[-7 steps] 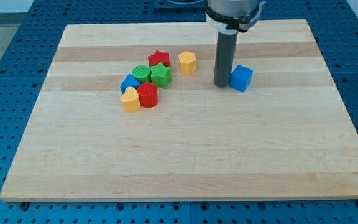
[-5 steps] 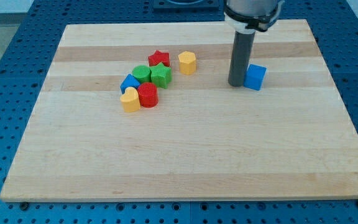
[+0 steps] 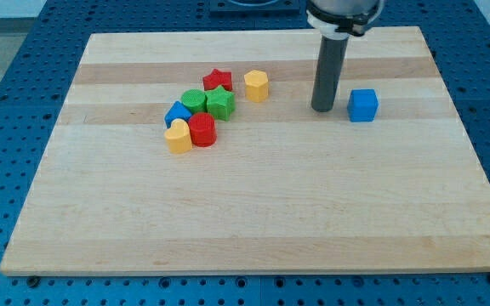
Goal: Move your arm above the yellow hexagon
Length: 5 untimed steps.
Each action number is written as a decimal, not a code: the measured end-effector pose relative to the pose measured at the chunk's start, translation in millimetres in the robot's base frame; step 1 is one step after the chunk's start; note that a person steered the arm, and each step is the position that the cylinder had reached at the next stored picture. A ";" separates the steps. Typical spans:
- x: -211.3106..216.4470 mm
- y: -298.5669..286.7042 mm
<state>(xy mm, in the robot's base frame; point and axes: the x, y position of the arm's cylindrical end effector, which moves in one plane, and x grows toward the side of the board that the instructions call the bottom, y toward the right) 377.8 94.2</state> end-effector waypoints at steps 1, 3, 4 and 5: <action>-15.1 -4.1; -76.1 -29.0; -92.6 -87.2; -85.1 -121.4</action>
